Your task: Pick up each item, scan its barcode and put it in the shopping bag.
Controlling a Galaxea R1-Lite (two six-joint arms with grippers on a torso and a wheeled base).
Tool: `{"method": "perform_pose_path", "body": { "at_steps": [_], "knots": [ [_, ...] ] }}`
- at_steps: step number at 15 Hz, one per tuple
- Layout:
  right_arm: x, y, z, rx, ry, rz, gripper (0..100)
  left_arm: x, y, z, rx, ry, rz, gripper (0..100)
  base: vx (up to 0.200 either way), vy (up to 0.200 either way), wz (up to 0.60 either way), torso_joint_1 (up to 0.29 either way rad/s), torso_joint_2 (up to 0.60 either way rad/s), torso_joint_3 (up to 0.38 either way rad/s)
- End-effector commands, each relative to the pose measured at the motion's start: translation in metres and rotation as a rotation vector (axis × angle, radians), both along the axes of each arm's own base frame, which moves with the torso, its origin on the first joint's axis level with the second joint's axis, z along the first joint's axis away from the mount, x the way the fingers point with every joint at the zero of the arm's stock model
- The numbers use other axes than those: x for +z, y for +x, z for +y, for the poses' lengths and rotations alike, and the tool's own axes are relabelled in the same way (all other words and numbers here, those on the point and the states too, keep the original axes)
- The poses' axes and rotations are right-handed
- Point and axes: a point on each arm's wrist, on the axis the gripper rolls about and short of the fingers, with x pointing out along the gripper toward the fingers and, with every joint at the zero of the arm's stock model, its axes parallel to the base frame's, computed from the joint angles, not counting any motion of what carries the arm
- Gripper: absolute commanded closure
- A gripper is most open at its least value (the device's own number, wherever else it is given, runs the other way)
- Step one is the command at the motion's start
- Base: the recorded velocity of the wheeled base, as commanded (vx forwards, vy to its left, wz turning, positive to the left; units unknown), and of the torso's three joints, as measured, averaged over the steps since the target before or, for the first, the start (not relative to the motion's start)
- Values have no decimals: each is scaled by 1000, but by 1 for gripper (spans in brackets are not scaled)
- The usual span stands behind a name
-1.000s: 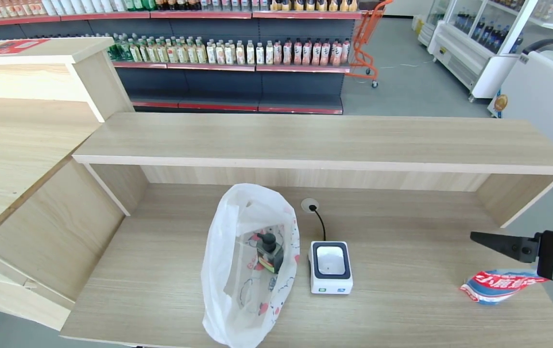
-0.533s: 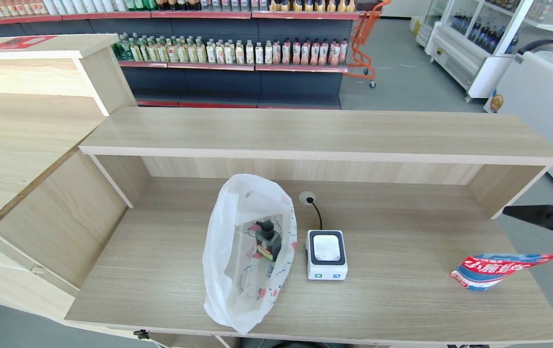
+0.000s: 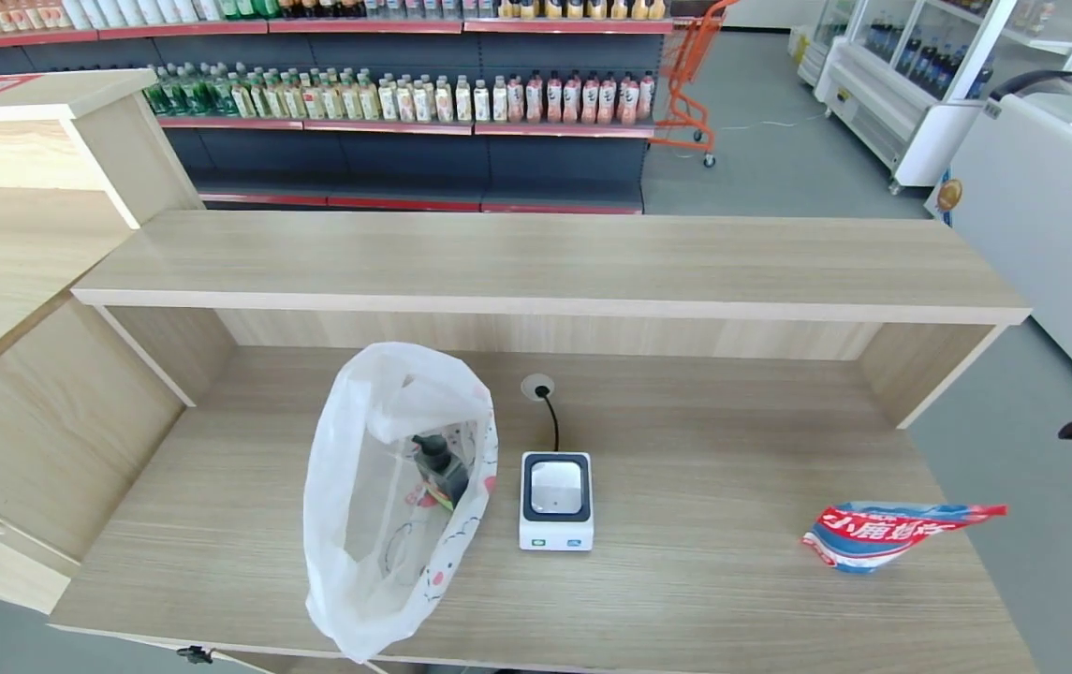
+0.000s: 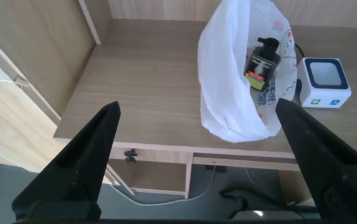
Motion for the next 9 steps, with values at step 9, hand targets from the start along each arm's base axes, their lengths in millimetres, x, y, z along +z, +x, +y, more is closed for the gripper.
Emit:
{"method": "perform_pose_path", "body": {
  "at_steps": [9],
  "knots": [
    [-55, 53, 5, -153, 67, 300, 0, 0, 0, 0, 1, 0, 0, 0, 0, 0, 0, 0, 0, 0]
  ]
}}
